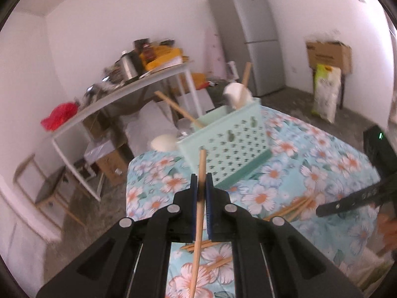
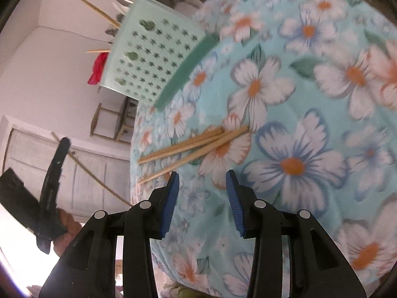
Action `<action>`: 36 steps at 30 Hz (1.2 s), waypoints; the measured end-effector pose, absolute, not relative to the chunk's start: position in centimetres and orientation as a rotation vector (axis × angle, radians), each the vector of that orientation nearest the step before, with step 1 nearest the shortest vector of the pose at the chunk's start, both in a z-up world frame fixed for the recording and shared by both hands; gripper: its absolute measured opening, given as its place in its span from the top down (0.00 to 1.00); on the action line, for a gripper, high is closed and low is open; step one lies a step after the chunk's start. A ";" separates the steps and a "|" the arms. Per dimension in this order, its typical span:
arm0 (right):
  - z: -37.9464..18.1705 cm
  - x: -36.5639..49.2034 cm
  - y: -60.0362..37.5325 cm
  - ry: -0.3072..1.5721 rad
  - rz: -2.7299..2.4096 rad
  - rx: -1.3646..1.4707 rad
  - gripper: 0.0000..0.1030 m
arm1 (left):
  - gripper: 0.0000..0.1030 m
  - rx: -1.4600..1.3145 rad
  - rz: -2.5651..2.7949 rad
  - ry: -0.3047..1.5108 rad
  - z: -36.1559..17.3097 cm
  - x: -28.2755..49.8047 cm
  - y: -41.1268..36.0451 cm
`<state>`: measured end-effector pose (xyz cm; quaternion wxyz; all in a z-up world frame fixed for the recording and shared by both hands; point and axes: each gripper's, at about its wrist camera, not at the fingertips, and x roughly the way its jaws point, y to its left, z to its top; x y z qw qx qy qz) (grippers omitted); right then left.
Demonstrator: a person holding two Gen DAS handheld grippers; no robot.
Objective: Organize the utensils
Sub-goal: 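Lift the chopstick with left while right grasps a chopstick on the cloth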
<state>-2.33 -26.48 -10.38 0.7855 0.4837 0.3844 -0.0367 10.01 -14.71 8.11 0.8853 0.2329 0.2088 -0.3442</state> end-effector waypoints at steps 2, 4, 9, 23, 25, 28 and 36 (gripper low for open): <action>-10.7 -1.9 -26.7 0.815 -0.098 1.078 0.63 | 0.95 0.458 -0.703 0.446 8.2 10.3 -13.9; -11.1 -1.6 -27.4 0.799 -0.114 1.119 0.65 | 0.95 0.436 -0.694 0.457 8.2 10.7 -13.2; -12.5 -1.4 -28.9 0.763 -0.155 1.255 0.75 | 0.95 0.405 -0.686 0.471 8.1 11.4 -12.3; -13.2 -2.3 -29.8 0.710 -0.178 1.347 0.88 | 0.95 0.415 -0.692 0.471 8.0 11.4 -12.6; -13.0 -3.1 -29.9 0.700 -0.179 1.339 0.89 | 0.95 0.415 -0.692 0.472 8.0 11.3 -12.6; -12.1 -4.2 -30.0 0.674 -0.179 1.315 0.90 | 0.95 0.416 -0.693 0.473 8.1 11.4 -12.6; -6.0 -5.5 -29.8 0.533 -0.164 1.135 0.94 | 0.95 0.433 -0.702 0.484 7.6 11.1 -13.3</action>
